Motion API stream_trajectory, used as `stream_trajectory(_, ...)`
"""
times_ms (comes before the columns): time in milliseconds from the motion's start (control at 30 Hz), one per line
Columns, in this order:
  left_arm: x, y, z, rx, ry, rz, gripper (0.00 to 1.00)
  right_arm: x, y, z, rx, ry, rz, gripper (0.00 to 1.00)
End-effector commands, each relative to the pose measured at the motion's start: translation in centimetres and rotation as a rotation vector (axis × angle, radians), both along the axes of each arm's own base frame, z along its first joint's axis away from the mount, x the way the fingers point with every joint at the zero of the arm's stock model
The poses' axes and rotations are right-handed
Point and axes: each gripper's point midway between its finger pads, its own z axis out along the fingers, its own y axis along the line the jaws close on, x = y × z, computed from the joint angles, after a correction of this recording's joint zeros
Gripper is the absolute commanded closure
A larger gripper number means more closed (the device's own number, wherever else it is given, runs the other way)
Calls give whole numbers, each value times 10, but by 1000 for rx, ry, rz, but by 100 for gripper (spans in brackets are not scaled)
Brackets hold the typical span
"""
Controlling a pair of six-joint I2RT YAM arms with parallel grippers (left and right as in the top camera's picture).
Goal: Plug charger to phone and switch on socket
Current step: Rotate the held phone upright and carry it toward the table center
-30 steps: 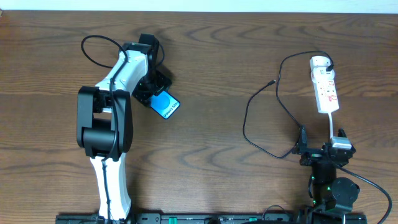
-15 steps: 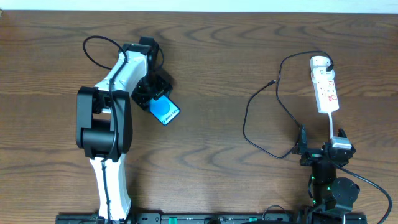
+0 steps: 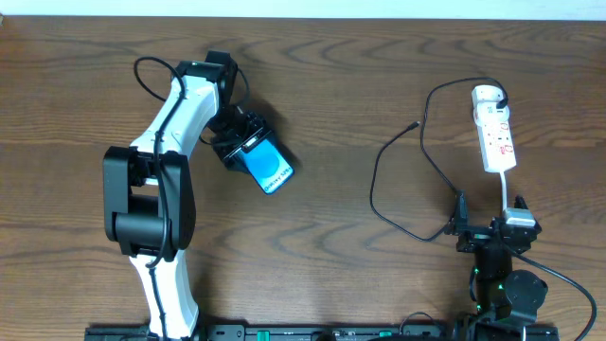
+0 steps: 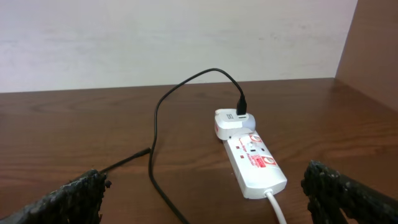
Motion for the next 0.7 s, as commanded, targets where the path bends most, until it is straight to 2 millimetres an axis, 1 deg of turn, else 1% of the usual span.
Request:
stream_trajectory(0, -10, -32, 33, -249, -14, -69, 37, 0, -1, -1, -7, 1, -2, 1)
stream_trajectory(100, -17, -44, 46, -353, 13, -75, 37, 0, -1, -1, -7, 1, -2, 1)
stream_trajectory(233, -21, -57, 64, -482, 32, -68, 37, 0, -1, -1, -7, 1, -2, 1)
stream_trajectory(433, -24, -72, 84, -613, 61, -45, 37, 0, -1, -1, -7, 1, -2, 1)
stream_trajectory(667, -37, -96, 108, -757, 102, -62, 37, 0, -1, -1, -7, 1, -2, 1)
